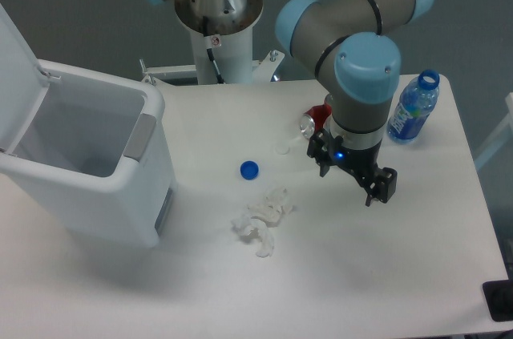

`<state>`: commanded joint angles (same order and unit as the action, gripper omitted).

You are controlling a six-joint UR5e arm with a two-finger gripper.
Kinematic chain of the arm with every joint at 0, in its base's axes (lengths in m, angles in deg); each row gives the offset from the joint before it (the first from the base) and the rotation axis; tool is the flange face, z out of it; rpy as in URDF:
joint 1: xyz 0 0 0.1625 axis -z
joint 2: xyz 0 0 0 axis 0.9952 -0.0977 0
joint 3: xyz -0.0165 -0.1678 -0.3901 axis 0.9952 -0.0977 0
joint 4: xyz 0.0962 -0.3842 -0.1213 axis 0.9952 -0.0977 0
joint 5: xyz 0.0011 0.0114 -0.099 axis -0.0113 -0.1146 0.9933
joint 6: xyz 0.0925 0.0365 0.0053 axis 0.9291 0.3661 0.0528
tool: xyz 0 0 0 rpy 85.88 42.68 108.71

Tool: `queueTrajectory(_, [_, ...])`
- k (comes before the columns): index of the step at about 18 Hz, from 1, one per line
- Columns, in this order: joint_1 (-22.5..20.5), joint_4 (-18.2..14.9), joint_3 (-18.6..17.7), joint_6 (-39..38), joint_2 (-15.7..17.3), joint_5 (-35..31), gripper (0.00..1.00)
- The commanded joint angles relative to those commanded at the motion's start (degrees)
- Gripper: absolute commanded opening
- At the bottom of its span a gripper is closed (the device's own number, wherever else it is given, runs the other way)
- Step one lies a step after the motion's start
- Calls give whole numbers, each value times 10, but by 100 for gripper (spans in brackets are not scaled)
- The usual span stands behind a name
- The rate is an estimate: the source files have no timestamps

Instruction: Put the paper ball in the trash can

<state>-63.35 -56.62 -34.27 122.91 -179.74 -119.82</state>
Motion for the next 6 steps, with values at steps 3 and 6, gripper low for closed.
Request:
queueTrajectory(3, [0,0,-1,0,1,1,100])
queueTrajectory(6, [1,0,-1,-2,1,0,100])
